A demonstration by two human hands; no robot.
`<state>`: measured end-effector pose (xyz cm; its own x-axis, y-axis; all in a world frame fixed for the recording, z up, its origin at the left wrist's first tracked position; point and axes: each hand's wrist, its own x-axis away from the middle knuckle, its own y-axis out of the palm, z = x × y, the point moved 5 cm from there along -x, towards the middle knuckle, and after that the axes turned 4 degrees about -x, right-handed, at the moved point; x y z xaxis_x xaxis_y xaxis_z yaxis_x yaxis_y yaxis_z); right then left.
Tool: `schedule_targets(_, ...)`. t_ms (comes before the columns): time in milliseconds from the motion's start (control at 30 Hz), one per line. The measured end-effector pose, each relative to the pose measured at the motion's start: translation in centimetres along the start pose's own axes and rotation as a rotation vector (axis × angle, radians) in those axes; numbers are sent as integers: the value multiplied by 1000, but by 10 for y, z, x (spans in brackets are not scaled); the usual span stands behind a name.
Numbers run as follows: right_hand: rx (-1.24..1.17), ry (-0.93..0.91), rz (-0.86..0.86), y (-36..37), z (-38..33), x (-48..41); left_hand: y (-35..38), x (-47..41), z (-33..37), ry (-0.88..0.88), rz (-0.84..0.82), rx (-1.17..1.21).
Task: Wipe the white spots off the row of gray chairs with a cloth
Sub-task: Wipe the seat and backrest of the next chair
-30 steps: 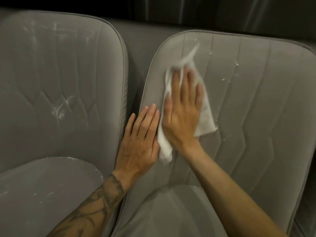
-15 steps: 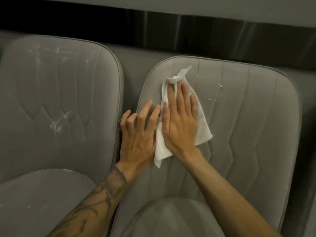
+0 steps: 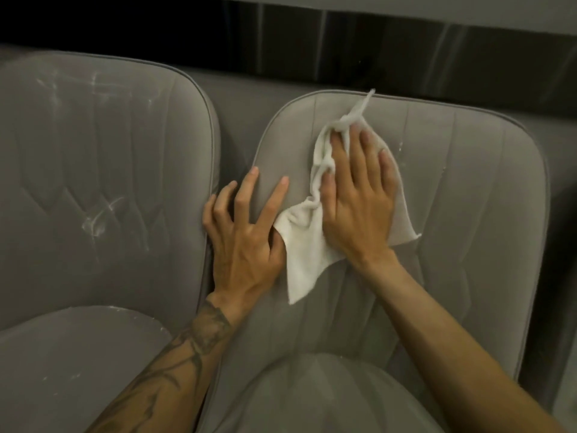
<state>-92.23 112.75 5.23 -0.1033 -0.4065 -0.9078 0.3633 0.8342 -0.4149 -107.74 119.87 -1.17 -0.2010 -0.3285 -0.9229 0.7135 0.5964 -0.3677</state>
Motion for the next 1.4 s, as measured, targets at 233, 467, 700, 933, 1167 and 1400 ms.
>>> schedule_targets(233,-12,137,113,-1,16,-41,0,-4,-2,5,-58,213)
schedule_targets(467,43,57,32,0,28,4,2,-2,-2,-1,-89,296)
schedule_targets(700,41,177,84,-2,31,11,-1,-4,-2,-29,-108,330)
schedule_targets(933,-19,196,46,-11,36,8,-1,-3,-2,-31,-115,342)
schedule_targets(1167,26,112,22,0,-3,-10,0,-1,-1,-38,-130,347)
schedule_targets(1400,91,372,139,-14,35,-30,0,-2,1,-42,-135,328)
